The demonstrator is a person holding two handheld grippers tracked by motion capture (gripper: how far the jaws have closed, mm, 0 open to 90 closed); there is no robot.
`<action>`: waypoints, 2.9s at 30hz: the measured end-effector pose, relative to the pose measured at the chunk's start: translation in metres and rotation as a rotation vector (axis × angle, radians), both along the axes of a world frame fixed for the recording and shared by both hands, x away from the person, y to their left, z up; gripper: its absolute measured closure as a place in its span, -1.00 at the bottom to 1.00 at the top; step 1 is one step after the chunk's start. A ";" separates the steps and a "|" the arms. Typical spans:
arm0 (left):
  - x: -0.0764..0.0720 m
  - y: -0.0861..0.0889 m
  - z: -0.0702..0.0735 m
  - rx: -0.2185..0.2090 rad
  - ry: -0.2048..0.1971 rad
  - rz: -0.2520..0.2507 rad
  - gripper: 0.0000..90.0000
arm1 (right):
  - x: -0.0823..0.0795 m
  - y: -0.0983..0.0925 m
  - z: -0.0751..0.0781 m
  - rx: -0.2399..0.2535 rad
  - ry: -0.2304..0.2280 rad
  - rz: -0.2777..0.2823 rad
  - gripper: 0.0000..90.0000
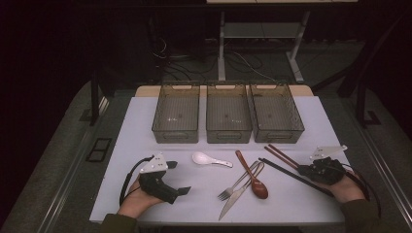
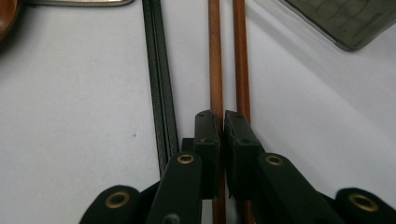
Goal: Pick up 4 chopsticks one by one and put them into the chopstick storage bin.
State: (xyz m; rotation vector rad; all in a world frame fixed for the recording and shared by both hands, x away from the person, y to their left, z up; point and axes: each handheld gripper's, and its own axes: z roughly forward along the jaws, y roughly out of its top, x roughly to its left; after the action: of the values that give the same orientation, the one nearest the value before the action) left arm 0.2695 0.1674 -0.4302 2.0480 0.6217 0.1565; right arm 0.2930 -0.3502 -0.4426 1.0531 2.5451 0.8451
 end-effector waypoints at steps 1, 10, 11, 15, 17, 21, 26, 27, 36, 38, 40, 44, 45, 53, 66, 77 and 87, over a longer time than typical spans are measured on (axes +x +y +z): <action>0.000 0.000 0.000 0.000 0.000 0.000 -1.00 | 0.000 0.000 0.000 -0.004 -0.002 0.001 0.88; 0.000 0.000 0.000 -0.001 -0.002 -0.002 -1.00 | 0.001 -0.002 0.003 0.027 0.011 -0.006 0.88; 0.000 0.000 0.000 -0.002 -0.003 -0.001 -1.00 | 0.001 -0.003 0.004 0.029 0.004 -0.005 0.88; 0.000 0.000 0.000 -0.002 -0.001 -0.002 -1.00 | 0.001 -0.004 0.004 0.030 0.004 -0.012 0.88; 0.000 0.000 0.000 0.000 -0.002 -0.004 -1.00 | 0.001 -0.004 0.005 0.042 -0.001 -0.015 0.88; 0.000 0.000 0.000 0.000 -0.002 -0.004 -1.00 | 0.001 -0.006 0.007 0.067 -0.001 -0.011 0.88; 0.000 0.000 0.000 -0.001 -0.002 -0.003 -1.00 | 0.000 -0.007 0.009 0.093 -0.009 -0.011 0.88; 0.000 0.000 0.000 0.000 -0.002 -0.004 -1.00 | 0.000 -0.007 0.009 0.097 -0.014 -0.007 0.88; 0.001 0.000 -0.002 -0.002 -0.005 -0.015 -1.00 | -0.004 -0.006 0.016 0.133 -0.032 0.006 0.88; 0.001 0.000 -0.003 0.005 -0.004 -0.019 -1.00 | -0.005 -0.004 0.017 0.136 -0.031 0.009 0.88; 0.001 0.000 -0.004 0.001 0.004 -0.020 -1.00 | -0.005 -0.002 0.019 0.141 -0.033 0.017 0.88; 0.002 0.001 -0.005 -0.021 0.013 -0.015 -1.00 | -0.006 0.003 0.021 0.151 -0.042 0.028 0.88; 0.002 0.001 -0.005 -0.025 0.010 -0.014 -1.00 | -0.006 0.003 0.022 0.156 -0.044 0.030 0.88; 0.001 0.000 -0.004 -0.038 0.014 -0.014 -1.00 | -0.008 0.009 0.028 0.188 -0.058 0.051 0.88; 0.002 -0.001 -0.005 -0.042 0.022 0.006 -1.00 | -0.008 0.021 0.039 0.223 -0.068 0.080 0.88; 0.002 0.000 -0.003 -0.047 0.014 -0.004 -1.00 | -0.003 0.038 0.049 0.246 -0.081 0.106 0.88; 0.000 -0.004 -0.003 -0.036 0.020 -0.029 -1.00 | 0.003 0.059 0.054 0.262 -0.089 0.129 0.88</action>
State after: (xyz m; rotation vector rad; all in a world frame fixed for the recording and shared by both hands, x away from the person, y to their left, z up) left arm 0.2691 0.1633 -0.4332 2.0249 0.6029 0.1071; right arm 0.2962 -0.2909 -0.3885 0.9036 2.4977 1.2591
